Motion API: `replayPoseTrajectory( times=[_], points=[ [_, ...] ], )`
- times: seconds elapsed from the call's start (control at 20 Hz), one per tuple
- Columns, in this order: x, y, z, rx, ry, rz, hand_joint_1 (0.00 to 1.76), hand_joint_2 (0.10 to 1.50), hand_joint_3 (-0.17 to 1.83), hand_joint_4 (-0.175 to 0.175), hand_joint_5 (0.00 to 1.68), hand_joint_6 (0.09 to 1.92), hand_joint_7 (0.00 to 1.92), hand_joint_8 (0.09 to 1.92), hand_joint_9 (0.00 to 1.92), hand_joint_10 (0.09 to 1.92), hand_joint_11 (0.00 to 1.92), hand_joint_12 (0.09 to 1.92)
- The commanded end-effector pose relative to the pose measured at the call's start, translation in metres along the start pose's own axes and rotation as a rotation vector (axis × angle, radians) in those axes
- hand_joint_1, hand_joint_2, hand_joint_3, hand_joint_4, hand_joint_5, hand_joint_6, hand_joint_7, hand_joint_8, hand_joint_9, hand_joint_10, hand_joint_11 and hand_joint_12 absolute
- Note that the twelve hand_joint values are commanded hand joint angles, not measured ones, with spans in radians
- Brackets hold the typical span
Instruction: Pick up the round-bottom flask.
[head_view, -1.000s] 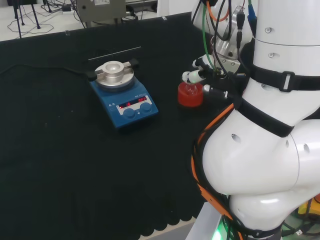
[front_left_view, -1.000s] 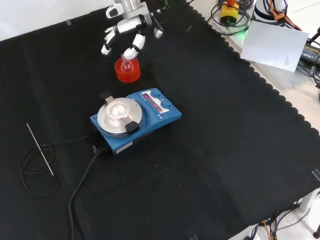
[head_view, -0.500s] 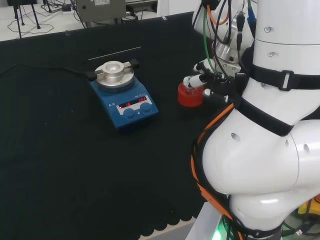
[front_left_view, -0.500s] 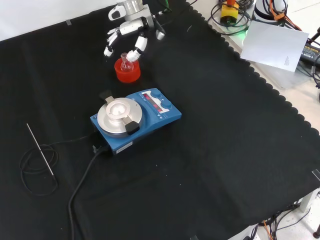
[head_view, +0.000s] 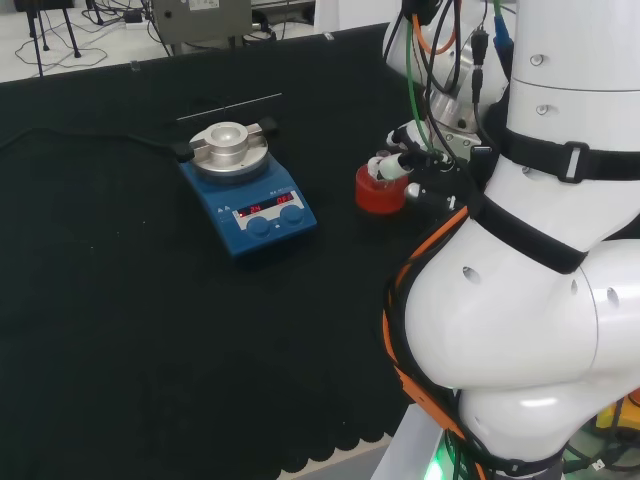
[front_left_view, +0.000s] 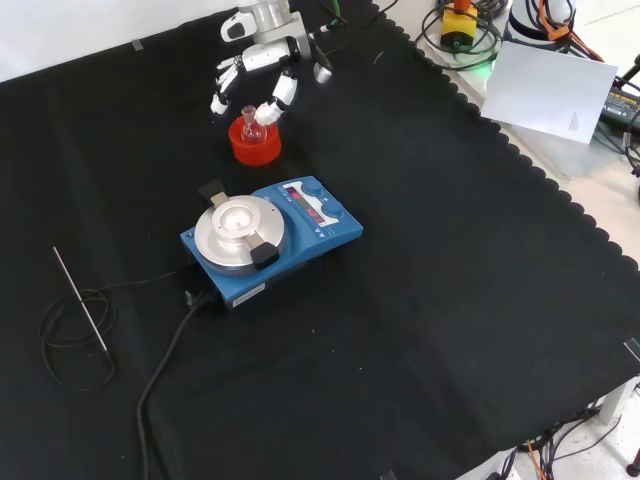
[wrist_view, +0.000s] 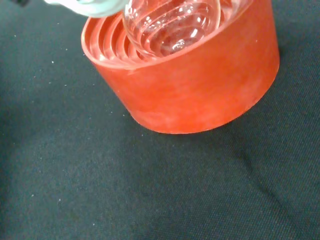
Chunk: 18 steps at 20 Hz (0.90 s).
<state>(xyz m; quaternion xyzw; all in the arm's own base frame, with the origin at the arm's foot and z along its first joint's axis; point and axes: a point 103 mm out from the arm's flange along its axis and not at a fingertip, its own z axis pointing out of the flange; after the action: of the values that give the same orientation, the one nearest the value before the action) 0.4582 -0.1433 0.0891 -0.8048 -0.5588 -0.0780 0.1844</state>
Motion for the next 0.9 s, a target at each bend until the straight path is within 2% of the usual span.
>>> replayPoseTrajectory(
  times=[0.05, 0.25, 0.35, 0.55, 0.9],
  points=[
    [0.0024, -0.0013, 0.0008, -0.013, -0.001, -0.009, 0.8, 0.72, 0.6, -0.095, 0.7, 0.15, 0.31, 0.69, 0.44, 0.71, 0.0, 1.27],
    [0.002, -0.0019, 0.0015, -0.026, -0.007, -0.013, 0.83, 0.7, 0.64, -0.099, 0.62, 0.58, 0.32, 0.69, 0.45, 0.7, 0.0, 1.28],
    [0.0025, -0.002, 0.0016, -0.033, -0.008, -0.016, 0.85, 0.7, 0.65, -0.101, 0.6, 0.71, 0.32, 0.69, 0.45, 0.71, 0.0, 1.29],
    [0.0045, -0.0015, 0.0007, -0.044, -0.009, -0.022, 0.87, 0.7, 0.66, -0.103, 0.61, 0.79, 0.33, 0.7, 0.46, 0.71, 0.0, 1.31],
    [0.0074, -0.0007, -0.0005, -0.052, -0.013, -0.029, 0.88, 0.7, 0.68, -0.101, 0.61, 0.84, 0.33, 0.7, 0.46, 0.71, 0.0, 1.35]
  ],
)
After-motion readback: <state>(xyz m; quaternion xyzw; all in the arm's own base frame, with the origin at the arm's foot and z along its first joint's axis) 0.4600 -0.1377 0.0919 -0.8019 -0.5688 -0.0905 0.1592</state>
